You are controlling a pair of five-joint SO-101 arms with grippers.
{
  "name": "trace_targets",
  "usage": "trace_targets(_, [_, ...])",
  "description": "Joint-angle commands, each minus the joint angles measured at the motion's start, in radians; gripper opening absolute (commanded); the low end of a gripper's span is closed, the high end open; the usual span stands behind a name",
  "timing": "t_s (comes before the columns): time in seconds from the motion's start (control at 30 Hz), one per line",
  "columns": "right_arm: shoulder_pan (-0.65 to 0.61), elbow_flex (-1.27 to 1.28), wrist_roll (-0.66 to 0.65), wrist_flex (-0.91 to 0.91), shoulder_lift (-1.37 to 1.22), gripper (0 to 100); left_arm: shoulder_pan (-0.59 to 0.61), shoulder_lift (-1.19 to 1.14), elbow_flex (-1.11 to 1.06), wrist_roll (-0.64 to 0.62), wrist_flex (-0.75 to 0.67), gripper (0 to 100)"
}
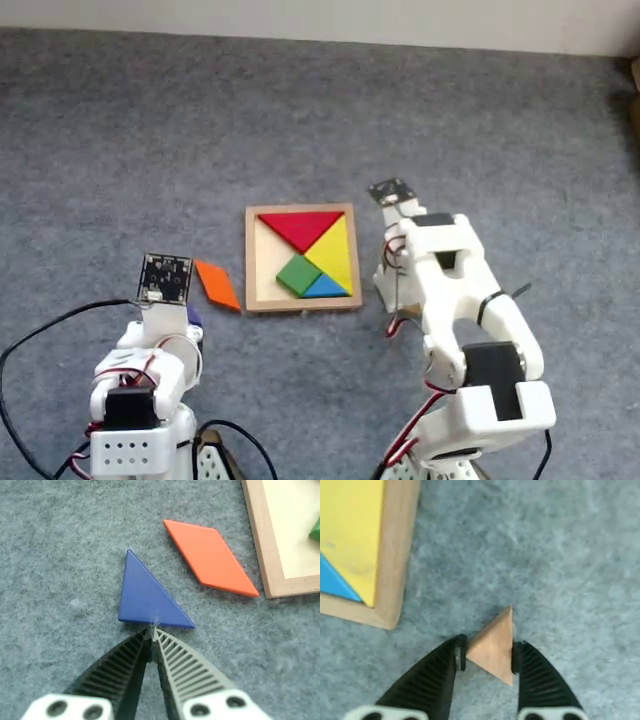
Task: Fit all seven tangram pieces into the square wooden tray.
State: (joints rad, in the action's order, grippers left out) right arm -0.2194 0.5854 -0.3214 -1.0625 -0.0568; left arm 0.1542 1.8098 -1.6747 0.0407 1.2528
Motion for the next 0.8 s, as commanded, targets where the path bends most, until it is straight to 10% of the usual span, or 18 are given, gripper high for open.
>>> trace_targets(0.0, [-0.002, -0.03, -0.015, -0.01, -0.001, 5.3, 0.01, 0.004, -0.021, -0.009, 0.003, 3])
trace_targets(0.77, [-0.249, -0.111, 0.114, -0.079, 0.314, 0.9, 0.01, 0.004, -0.021, -0.009, 0.003, 3])
